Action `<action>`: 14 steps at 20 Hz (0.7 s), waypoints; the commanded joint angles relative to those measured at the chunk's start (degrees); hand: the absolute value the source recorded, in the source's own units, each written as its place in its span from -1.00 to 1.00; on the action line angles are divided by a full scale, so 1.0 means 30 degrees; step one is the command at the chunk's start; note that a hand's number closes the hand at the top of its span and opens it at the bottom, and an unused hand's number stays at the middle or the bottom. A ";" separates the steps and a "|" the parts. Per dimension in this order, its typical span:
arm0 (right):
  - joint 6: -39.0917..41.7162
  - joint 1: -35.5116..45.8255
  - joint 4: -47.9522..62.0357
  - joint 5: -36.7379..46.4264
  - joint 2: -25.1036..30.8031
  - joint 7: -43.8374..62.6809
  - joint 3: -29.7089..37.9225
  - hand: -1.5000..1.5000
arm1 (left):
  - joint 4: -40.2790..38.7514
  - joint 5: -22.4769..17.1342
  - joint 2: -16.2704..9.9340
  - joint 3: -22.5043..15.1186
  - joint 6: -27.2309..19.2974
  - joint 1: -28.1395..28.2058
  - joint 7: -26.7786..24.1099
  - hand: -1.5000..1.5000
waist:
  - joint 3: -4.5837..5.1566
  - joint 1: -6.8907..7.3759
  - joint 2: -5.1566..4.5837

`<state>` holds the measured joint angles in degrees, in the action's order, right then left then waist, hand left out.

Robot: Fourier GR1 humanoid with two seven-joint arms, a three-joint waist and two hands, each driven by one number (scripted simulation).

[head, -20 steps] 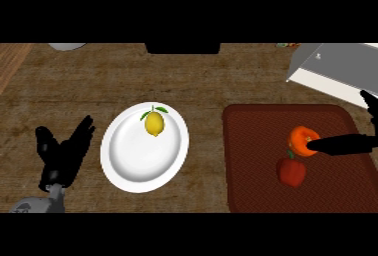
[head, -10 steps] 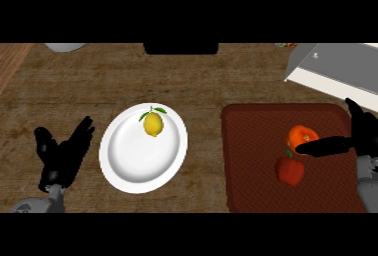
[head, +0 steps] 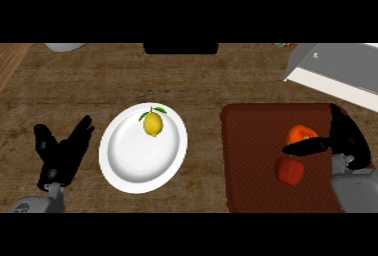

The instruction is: Pick the squash from the tray and place it in the tiered shelf

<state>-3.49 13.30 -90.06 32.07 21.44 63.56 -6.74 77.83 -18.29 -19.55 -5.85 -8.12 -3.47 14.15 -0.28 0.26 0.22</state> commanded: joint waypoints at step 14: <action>-0.1092 0.0185 0.3297 0.3336 -0.2125 -0.1156 0.1505 -1.00 | -0.2444 0.1846 0.1963 0.0545 0.0304 -0.0405 -0.1399 0.00 | 0.0097 -0.0130 -0.0083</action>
<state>-4.66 14.90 -80.31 40.66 16.56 59.58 -2.83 76.26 -15.25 -17.04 -3.67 -6.32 -3.89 12.96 -0.41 0.14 0.33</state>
